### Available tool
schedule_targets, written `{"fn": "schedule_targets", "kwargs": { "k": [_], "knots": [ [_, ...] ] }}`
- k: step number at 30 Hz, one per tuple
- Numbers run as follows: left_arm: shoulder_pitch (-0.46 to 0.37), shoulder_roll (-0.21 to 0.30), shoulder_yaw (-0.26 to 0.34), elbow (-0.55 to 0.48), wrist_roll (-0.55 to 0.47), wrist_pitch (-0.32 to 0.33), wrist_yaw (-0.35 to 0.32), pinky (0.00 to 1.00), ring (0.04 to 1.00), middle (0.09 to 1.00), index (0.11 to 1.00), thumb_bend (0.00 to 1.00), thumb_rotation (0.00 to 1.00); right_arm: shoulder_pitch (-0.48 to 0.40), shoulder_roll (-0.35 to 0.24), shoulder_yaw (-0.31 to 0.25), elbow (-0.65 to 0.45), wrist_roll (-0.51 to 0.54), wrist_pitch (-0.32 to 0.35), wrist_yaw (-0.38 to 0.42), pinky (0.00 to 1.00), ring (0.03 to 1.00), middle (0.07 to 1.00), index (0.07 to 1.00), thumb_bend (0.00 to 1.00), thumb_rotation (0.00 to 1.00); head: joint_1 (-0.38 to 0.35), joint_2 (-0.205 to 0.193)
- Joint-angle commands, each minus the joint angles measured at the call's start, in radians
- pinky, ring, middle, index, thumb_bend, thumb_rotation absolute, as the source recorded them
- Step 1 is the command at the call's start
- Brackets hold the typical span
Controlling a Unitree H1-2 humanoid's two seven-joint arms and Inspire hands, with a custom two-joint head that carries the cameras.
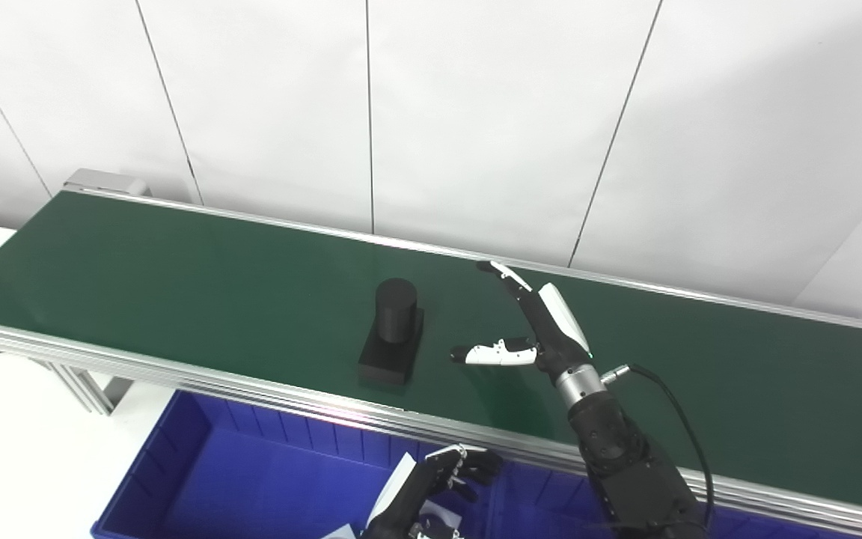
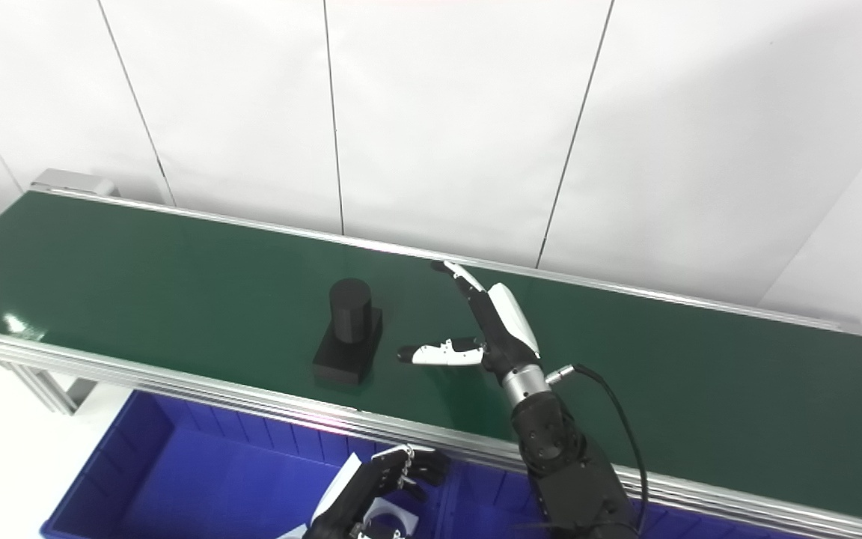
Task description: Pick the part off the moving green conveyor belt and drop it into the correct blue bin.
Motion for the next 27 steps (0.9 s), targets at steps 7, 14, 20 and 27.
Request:
{"fn": "schedule_targets", "kwargs": {
  "k": [7,14,20,27],
  "knots": [
    [-0.009,-0.005,-0.009,-0.020,0.009,-0.037,0.022,0.55,0.661,0.693,0.685,0.81,0.07,-0.062,0.013,0.000,0.007,0.004,-0.016,-0.017,0.84,0.931,0.923,0.879,1.00,0.41,0.006,0.002],
    [-0.003,-0.008,-0.020,-0.022,0.014,-0.037,0.028,0.57,0.660,0.688,0.683,0.82,0.07,-0.079,0.014,0.002,0.063,0.003,-0.031,-0.025,0.80,0.899,0.915,0.870,1.00,0.40,0.014,-0.006],
    [0.006,-0.015,-0.033,-0.025,0.030,-0.037,0.035,0.57,0.667,0.690,0.684,0.83,0.09,-0.120,0.022,0.010,0.142,-0.003,-0.047,-0.049,0.77,0.853,0.878,0.853,1.00,0.39,0.025,-0.007],
    [0.012,-0.019,-0.043,-0.038,0.029,-0.037,0.040,0.56,0.654,0.681,0.683,0.82,0.08,-0.163,0.035,0.033,0.224,-0.016,-0.052,-0.079,0.76,0.852,0.873,0.852,1.00,0.38,0.028,-0.001]
  ]
}}
